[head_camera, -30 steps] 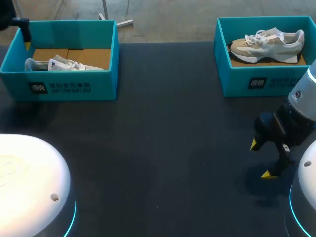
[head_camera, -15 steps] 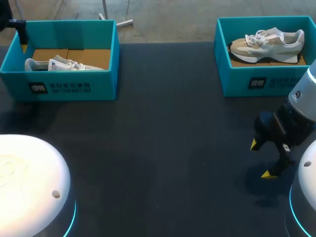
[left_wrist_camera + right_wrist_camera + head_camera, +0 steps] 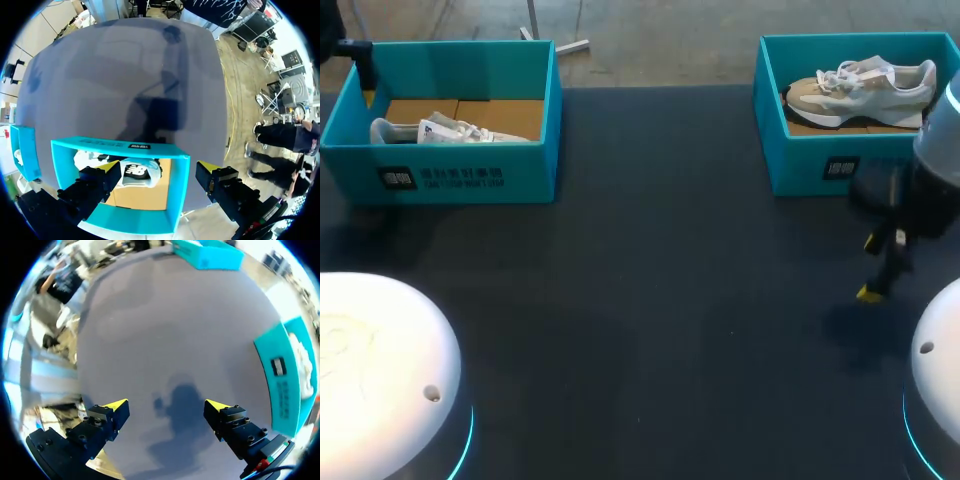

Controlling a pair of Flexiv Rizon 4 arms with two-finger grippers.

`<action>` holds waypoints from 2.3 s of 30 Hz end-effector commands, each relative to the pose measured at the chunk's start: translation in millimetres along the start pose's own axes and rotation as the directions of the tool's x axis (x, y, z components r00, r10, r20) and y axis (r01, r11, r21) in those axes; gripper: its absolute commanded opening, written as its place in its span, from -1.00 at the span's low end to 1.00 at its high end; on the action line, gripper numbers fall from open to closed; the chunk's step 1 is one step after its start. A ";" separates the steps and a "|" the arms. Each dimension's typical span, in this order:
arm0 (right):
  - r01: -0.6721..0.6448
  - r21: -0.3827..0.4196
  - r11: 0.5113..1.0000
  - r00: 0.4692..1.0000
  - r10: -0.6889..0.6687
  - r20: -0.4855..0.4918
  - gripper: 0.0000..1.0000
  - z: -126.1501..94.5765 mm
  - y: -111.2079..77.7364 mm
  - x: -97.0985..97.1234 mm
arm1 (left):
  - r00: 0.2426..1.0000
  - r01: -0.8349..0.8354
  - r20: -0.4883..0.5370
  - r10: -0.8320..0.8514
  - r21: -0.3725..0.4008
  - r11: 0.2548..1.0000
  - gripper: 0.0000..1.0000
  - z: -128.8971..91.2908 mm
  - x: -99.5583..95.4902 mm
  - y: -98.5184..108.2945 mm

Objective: Take the shoe out of the shoebox, open the shoe tongue, remove and reinsert the insole, then place the shoe into the shoebox

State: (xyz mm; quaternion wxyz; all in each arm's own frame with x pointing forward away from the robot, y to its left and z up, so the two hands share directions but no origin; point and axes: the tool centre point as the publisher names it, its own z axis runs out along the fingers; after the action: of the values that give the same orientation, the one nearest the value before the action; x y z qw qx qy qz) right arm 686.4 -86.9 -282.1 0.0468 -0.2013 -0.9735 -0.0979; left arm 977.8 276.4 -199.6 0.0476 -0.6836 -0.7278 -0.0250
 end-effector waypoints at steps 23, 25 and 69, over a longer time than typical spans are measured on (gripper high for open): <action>-0.775 -0.114 0.621 0.593 0.778 0.209 1.00 -50.6 21.0 -103.8 | 1.000 0.000 -0.002 0.000 -0.003 1.000 1.00 -0.4 0.2 -1.5; -0.786 -0.157 0.598 0.563 0.797 0.218 1.00 -67.1 25.9 -119.5 | 1.000 0.000 -0.002 0.000 -0.003 1.000 1.00 -0.4 0.2 -1.5; -0.940 -0.220 0.259 0.132 0.874 0.467 1.00 -105.7 60.5 -315.5 | 1.000 0.000 -0.002 0.000 -0.003 1.000 1.00 -0.4 0.2 -1.5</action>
State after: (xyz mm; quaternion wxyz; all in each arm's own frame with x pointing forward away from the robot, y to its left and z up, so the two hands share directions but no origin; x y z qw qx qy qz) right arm 982.5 -175.1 -210.9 -0.1664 -0.7586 -0.6284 0.0449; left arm 977.8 276.4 -199.5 0.0476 -0.6837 -0.7278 -0.0249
